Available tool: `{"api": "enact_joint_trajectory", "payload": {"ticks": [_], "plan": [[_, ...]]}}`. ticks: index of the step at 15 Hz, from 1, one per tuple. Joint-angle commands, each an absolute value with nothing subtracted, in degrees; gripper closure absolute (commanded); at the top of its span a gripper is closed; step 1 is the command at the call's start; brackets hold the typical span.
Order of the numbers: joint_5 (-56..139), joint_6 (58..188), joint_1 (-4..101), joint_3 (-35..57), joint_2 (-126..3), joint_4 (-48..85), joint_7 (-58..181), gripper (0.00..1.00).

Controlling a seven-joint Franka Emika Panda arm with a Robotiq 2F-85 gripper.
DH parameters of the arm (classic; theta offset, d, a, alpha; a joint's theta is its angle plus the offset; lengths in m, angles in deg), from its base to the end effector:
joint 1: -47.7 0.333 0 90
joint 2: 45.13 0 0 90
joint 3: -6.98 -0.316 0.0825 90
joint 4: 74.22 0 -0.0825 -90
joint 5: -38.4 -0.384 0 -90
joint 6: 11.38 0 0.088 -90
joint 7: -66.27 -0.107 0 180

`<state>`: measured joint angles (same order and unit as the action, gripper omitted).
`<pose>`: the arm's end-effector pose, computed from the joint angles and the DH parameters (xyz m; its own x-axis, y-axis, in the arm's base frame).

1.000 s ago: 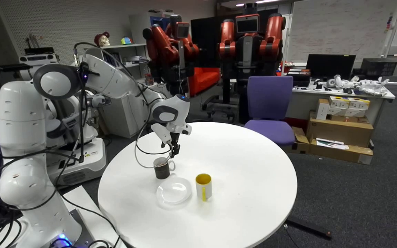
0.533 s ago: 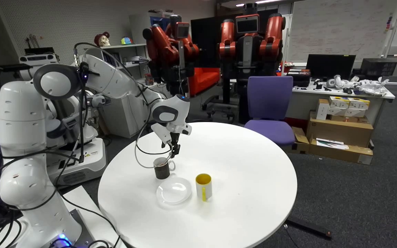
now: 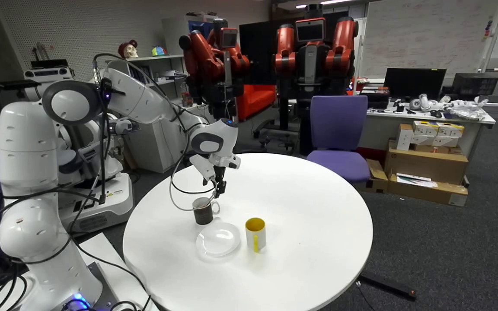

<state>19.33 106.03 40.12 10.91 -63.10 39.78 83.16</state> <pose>0.5690 -0.0967 0.2892 0.9795 -0.0669 -0.1900 -0.1212 -0.9491 -0.2908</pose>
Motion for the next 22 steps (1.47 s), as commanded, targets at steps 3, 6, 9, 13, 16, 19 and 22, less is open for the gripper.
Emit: {"api": "enact_joint_trajectory", "payload": {"ticks": [3,6,9,13,16,19,22], "plan": [[19.22,107.11,38.96,9.34,-66.41,36.92,87.44,0.00],[19.15,107.83,38.67,8.84,-68.47,35.47,88.96,0.00],[19.05,109.33,38.36,8.10,-70.28,33.90,90.56,0.00],[18.25,110.33,37.75,6.95,-71.84,32.40,91.95,0.00],[18.01,109.88,37.19,6.18,-72.53,31.43,92.60,0.03],[17.94,109.11,36.69,5.53,-72.48,31.07,92.84,0.04],[17.80,108.18,36.45,5.11,-72.32,30.92,93.16,0.06]]}}
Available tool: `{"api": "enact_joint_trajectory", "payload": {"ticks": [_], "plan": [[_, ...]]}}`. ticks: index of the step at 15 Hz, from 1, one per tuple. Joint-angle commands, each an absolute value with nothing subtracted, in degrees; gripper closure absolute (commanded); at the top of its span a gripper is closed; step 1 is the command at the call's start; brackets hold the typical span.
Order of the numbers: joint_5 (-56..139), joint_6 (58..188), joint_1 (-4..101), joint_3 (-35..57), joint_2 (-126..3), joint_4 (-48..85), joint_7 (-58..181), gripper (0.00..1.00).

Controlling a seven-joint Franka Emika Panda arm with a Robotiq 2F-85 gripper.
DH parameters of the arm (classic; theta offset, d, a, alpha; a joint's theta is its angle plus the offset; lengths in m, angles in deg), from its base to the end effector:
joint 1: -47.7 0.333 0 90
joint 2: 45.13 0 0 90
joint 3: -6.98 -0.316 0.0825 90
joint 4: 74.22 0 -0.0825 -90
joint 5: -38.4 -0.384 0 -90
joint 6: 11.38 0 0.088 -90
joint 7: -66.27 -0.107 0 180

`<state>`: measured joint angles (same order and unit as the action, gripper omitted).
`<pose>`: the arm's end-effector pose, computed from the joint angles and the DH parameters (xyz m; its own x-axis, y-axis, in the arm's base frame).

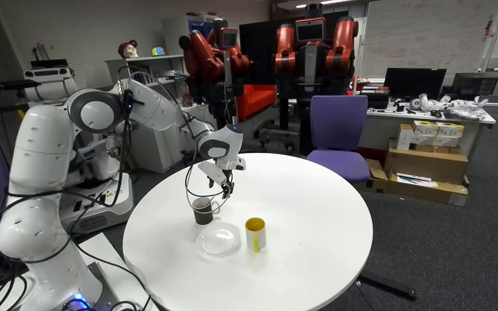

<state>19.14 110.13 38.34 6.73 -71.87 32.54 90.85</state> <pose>0.6114 -0.0831 0.2525 0.9909 0.0798 -0.1082 0.0420 -0.9483 -0.3147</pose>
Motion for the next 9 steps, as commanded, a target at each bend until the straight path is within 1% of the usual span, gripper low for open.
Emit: {"api": "enact_joint_trajectory", "payload": {"ticks": [1,3,6,9], "plan": [[17.62,107.98,36.39,4.92,-72.21,31.03,93.39,0.06],[17.14,107.68,36.28,4.57,-71.89,31.37,94.03,0.07],[15.93,107.26,35.84,4.29,-71.25,32.13,95.47,0.05],[14.26,106.61,34.88,4.40,-70.88,32.71,96.56,0.06]]}}
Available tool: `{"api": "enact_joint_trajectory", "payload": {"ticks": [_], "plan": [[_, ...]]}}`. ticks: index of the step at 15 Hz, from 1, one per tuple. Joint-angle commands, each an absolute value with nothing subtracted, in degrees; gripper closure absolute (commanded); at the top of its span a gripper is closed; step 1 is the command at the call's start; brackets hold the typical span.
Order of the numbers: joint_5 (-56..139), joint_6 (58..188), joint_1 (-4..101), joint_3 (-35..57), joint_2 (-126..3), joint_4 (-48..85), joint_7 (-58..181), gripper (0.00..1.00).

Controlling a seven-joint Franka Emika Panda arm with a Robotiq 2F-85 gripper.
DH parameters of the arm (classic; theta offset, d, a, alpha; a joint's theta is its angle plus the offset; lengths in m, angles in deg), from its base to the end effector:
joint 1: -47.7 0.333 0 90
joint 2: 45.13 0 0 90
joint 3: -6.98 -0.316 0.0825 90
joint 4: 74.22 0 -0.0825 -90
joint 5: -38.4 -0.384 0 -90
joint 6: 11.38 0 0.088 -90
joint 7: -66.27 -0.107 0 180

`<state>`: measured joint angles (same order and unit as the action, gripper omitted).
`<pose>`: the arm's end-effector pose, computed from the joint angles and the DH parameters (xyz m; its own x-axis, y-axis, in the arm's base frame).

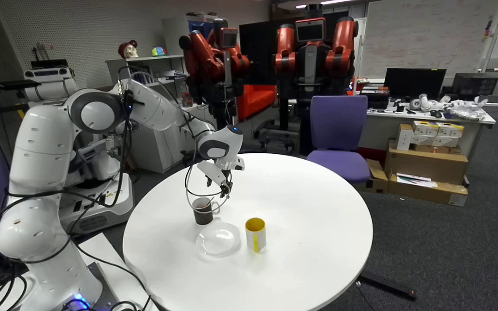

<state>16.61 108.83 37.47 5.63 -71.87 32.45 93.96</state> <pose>0.6105 -0.0780 0.2526 0.9888 0.1135 -0.0971 0.0704 -0.9277 -0.3666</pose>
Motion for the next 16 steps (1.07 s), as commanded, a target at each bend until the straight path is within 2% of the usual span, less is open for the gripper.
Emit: {"api": "enact_joint_trajectory", "payload": {"ticks": [1,16], "plan": [[13.74,106.18,34.48,4.49,-70.73,32.93,96.90,0.07],[9.12,99.73,32.16,5.28,-70.66,33.54,99.39,0.14]]}}
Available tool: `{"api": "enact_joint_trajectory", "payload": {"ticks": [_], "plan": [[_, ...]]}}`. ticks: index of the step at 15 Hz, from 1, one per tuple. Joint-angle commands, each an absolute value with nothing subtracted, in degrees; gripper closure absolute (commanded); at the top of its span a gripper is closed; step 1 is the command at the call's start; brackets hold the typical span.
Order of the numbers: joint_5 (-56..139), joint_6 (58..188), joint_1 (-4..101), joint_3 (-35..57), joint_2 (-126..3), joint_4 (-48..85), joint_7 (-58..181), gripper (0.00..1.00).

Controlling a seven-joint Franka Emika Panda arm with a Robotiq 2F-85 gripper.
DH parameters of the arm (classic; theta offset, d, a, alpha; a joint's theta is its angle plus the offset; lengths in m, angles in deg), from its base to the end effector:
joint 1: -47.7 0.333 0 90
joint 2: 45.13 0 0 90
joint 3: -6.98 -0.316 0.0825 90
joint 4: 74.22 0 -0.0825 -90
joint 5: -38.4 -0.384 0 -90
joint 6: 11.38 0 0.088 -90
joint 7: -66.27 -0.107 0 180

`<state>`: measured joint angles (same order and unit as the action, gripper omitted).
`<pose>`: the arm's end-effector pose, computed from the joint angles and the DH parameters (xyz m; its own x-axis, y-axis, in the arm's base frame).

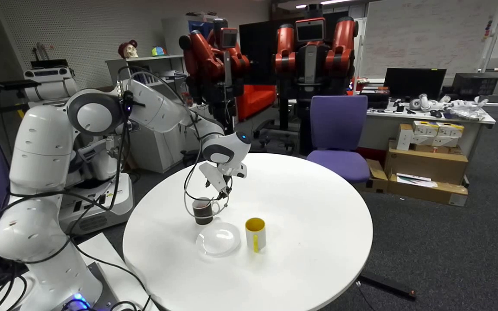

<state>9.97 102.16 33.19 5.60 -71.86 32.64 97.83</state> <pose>0.5931 -0.1082 0.2483 0.9876 0.0750 -0.1380 -0.0043 -0.8656 -0.5007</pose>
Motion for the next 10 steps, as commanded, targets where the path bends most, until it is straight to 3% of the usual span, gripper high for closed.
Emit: {"api": "enact_joint_trajectory", "payload": {"ticks": [1,4,10], "plan": [[9.16,99.33,32.18,5.34,-70.64,33.59,99.35,0.17],[9.71,99.57,32.50,5.64,-70.62,33.77,98.86,0.25],[11.39,100.49,33.00,6.26,-70.82,34.35,98.00,0.20]]}}
